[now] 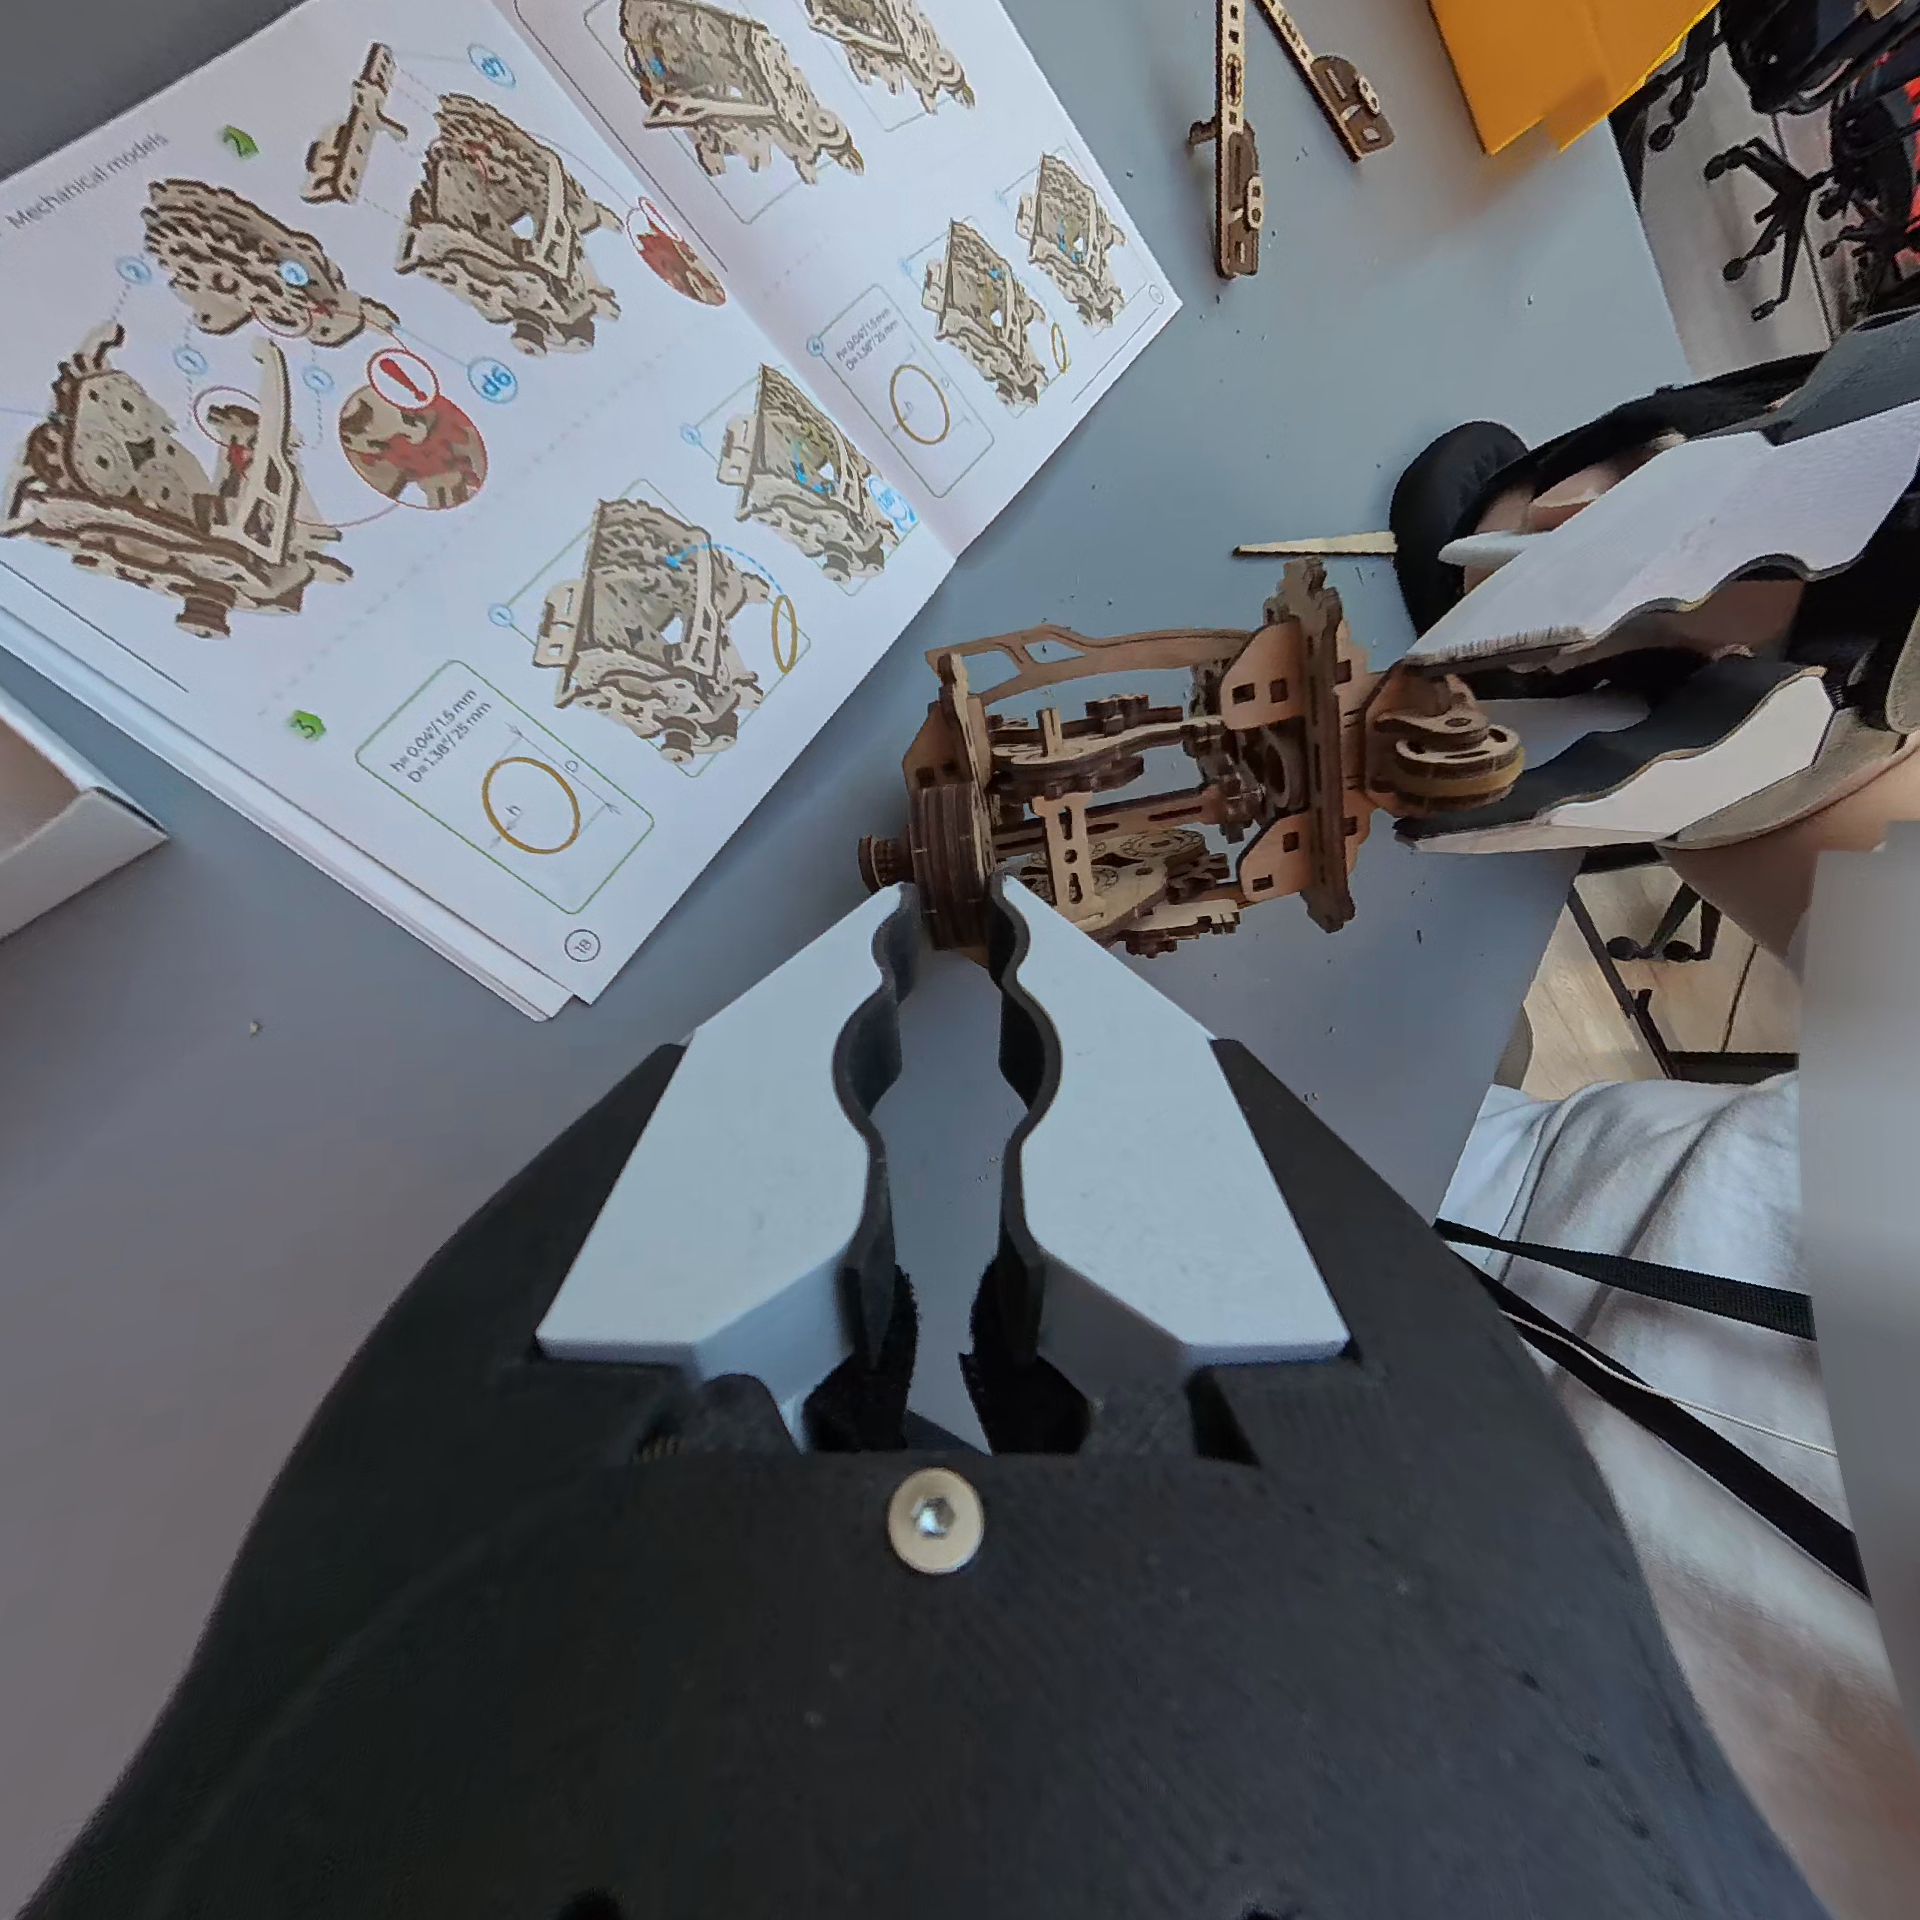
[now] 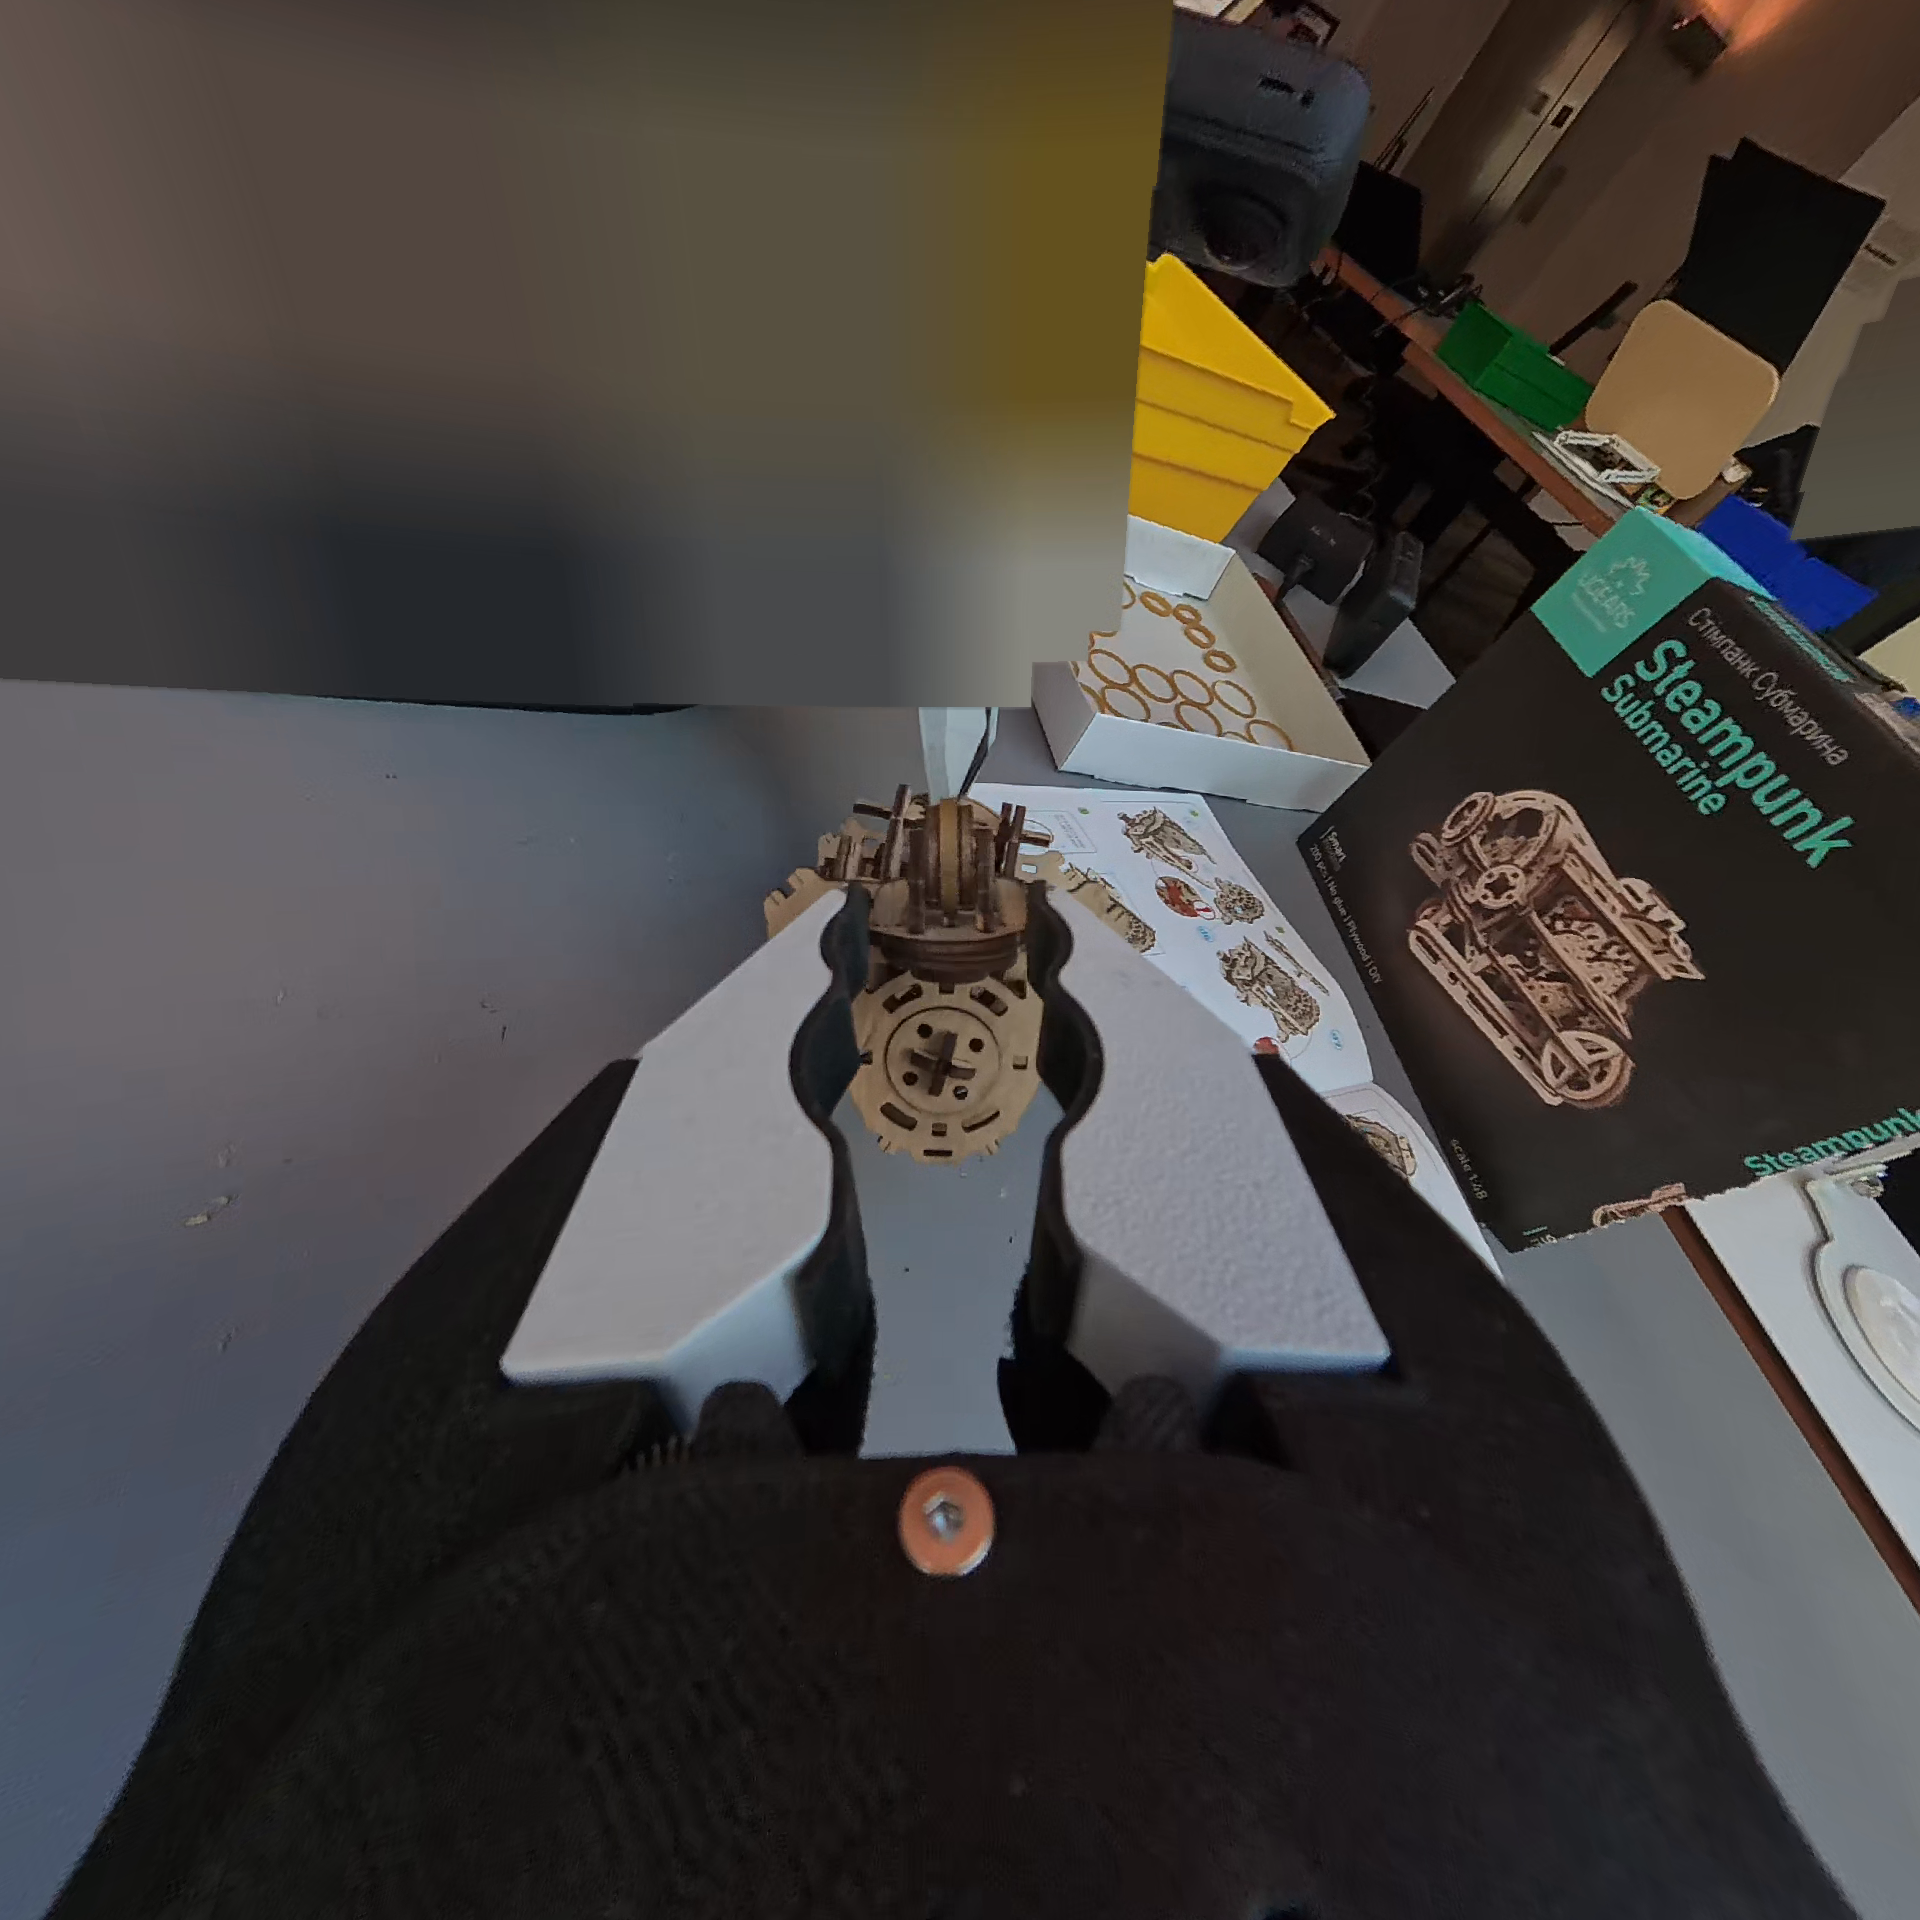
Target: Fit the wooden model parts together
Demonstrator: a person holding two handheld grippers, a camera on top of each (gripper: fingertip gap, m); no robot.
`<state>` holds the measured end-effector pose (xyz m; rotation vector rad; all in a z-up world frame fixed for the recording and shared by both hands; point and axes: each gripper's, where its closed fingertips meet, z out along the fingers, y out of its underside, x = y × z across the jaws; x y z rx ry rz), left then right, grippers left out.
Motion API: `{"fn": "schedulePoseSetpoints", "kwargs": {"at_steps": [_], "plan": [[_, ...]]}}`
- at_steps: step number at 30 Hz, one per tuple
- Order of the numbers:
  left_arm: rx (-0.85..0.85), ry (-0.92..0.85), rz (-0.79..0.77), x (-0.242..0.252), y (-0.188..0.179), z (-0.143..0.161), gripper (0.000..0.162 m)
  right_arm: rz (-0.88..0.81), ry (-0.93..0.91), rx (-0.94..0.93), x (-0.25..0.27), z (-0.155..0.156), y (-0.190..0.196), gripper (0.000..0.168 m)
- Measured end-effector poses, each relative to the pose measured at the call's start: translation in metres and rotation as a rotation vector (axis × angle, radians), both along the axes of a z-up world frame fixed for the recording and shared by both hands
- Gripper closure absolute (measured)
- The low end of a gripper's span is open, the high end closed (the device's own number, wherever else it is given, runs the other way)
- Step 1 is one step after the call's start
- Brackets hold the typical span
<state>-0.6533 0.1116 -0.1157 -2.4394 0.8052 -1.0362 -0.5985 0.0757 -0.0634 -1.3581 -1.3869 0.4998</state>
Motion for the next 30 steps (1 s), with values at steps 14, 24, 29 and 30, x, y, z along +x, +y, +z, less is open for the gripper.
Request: {"fn": "schedulePoseSetpoints", "kwargs": {"at_steps": [14, 24, 29, 30], "plan": [[-0.099, -0.117, -0.033, -0.003, 0.004, -0.006, 0.152, 0.051, -0.056, -0.019, -0.02, 0.007, 0.01, 0.14], [-0.12, -0.137, -0.017, -0.004, 0.006, -0.008, 0.152, 0.094, -0.093, -0.003, -0.024, 0.006, 0.004, 0.14], [-0.126, -0.15, -0.011, -0.003, 0.006, -0.007, 0.152, 0.102, -0.158, 0.07, -0.022, 0.005, 0.003, 0.14], [-0.127, -0.154, -0.011, -0.003, 0.006, -0.006, 0.152, 0.104, -0.17, 0.076, -0.021, 0.005, 0.002, 0.14]]}}
